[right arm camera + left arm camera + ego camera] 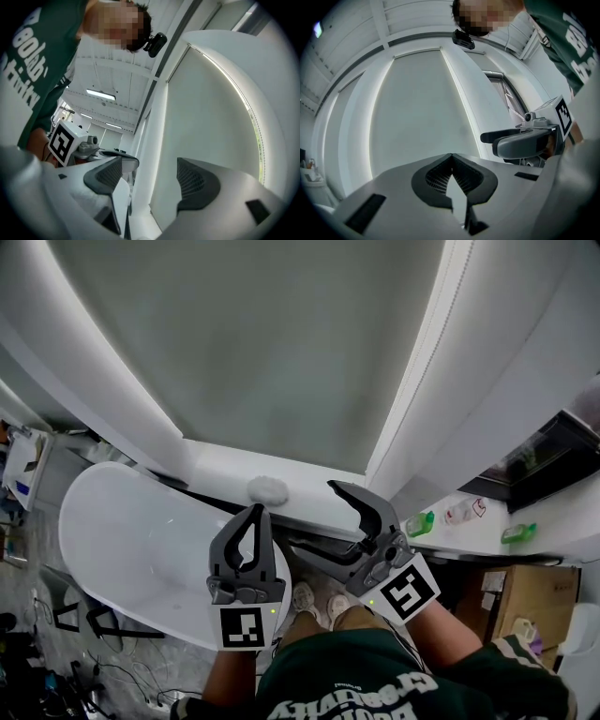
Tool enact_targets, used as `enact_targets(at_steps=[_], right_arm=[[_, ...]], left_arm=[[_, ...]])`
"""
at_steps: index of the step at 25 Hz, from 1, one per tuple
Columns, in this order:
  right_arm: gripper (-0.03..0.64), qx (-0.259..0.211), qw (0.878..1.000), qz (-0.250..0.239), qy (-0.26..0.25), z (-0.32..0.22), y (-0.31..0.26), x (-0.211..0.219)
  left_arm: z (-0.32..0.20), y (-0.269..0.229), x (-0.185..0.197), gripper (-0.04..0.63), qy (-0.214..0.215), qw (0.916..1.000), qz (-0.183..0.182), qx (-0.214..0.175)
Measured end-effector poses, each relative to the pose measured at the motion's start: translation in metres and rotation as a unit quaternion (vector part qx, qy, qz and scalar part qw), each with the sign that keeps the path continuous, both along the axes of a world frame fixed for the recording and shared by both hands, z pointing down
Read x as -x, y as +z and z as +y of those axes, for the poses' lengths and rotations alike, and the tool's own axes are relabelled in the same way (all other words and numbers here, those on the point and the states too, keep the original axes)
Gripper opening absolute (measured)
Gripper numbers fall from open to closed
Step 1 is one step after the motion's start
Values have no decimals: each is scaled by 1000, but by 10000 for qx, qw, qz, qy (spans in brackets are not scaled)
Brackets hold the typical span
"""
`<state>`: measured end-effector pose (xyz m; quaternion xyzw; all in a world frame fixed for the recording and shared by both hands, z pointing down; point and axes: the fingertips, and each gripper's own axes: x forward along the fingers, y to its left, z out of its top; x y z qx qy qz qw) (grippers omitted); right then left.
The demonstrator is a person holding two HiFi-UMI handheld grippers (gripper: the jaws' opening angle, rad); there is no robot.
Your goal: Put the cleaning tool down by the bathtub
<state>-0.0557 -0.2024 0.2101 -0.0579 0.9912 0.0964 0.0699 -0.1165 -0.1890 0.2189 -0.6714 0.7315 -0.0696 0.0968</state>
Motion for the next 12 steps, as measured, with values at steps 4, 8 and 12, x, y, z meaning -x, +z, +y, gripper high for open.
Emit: enact_targets(at_steps=[4,8,12], right_arm=[[305,248,9995,-148,-130,5,-2,-15],[134,194,9995,-251,11,4,-5,-29],[41,421,9984,-365,74,2,-8,-42]], left_arm=[[5,-2,-14,9,-41,10000,-3,28],[8,-3,-29,9,0,9997,-228,110],[10,-11,-45,9,70,9997,-246,-12]])
